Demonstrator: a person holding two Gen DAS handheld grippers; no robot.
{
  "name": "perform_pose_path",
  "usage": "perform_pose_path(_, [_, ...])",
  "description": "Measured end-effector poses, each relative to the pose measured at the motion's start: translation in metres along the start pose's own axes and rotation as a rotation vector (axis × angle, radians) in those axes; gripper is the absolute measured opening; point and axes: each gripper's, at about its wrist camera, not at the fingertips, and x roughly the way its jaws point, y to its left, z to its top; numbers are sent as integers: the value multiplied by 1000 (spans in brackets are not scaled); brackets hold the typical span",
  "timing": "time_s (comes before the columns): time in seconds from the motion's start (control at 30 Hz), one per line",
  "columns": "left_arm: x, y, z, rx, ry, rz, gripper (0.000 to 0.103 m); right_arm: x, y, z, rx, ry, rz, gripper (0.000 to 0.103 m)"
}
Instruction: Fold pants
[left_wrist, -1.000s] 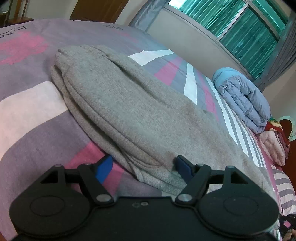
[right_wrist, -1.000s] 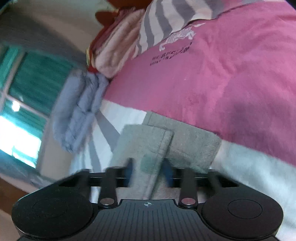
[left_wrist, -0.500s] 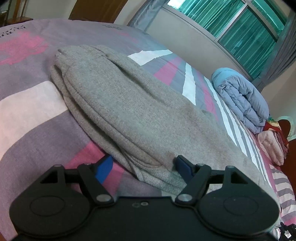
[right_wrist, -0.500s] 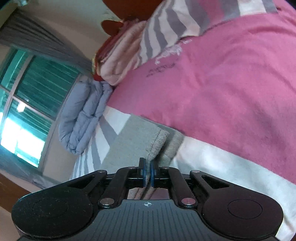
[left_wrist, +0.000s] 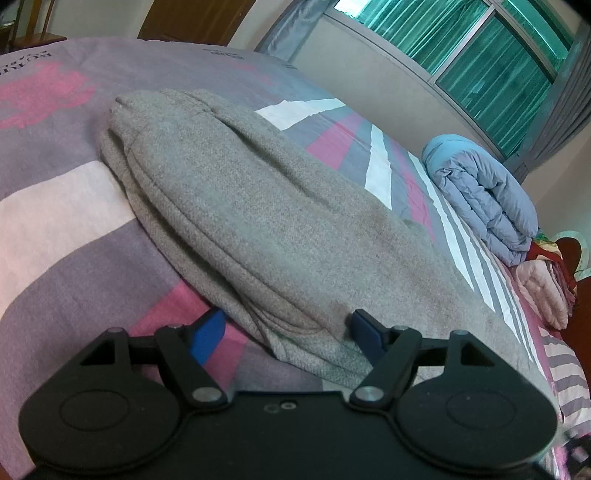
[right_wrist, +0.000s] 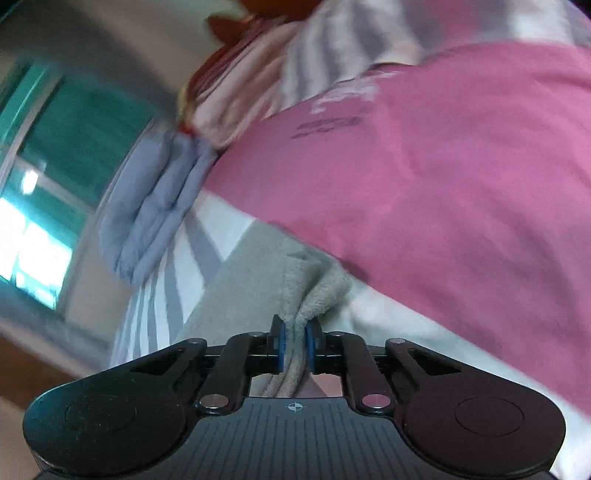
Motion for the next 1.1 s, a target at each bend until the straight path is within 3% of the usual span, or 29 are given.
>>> perform_pose_path(0.1, [0,0,0,6,2,-3,70,-27,19,13,-94,-98,112,11])
perform_pose_path(0.17, [0,1,1,5,4,-3,70,-37,22,13,-138,-142,136,11])
perform_pose_path(0.23, [1,0,2,6,5,0,70,-19,6,10,-99,-99,76,11])
perform_pose_path(0.3, [2,0,2,6,5,0,70,15,-24,2,8,31,-10,11])
perform_pose_path(0.33, [1,1,2,6,5,-3,70,15,-33,-1,54,23,26,13])
perform_pose_path(0.4, [1,2,2,0,5,-11,70,2,-31,-2,51,3,36,26])
perform_pose_path(0.43, [2,3,2,-3,4,-12,70,-10,-26,-5,21,-32,13,37])
perform_pose_path(0.47, [2,3,1,-5,2,-13,70,-23,-22,-9,-7,-81,-5,42])
perform_pose_path(0.53, [2,4,1,-9,-3,-14,71,-48,-17,-21,-31,-164,6,42])
perform_pose_path(0.57, [1,4,1,-11,-5,-16,71,-54,-15,-28,-31,-158,32,42])
perform_pose_path(0.67, [-8,5,1,-27,-30,-34,67,-63,5,-56,-32,-92,130,42])
perform_pose_path(0.73, [-19,11,0,-62,-53,-50,57,-60,29,-77,-44,-17,196,42])
perform_pose_path(0.83, [-34,16,-5,-73,-66,-60,52,-44,60,-113,-46,92,268,42])
perform_pose_path(1.1, [-41,7,-10,38,-35,-31,57,-1,111,-193,27,331,364,42])
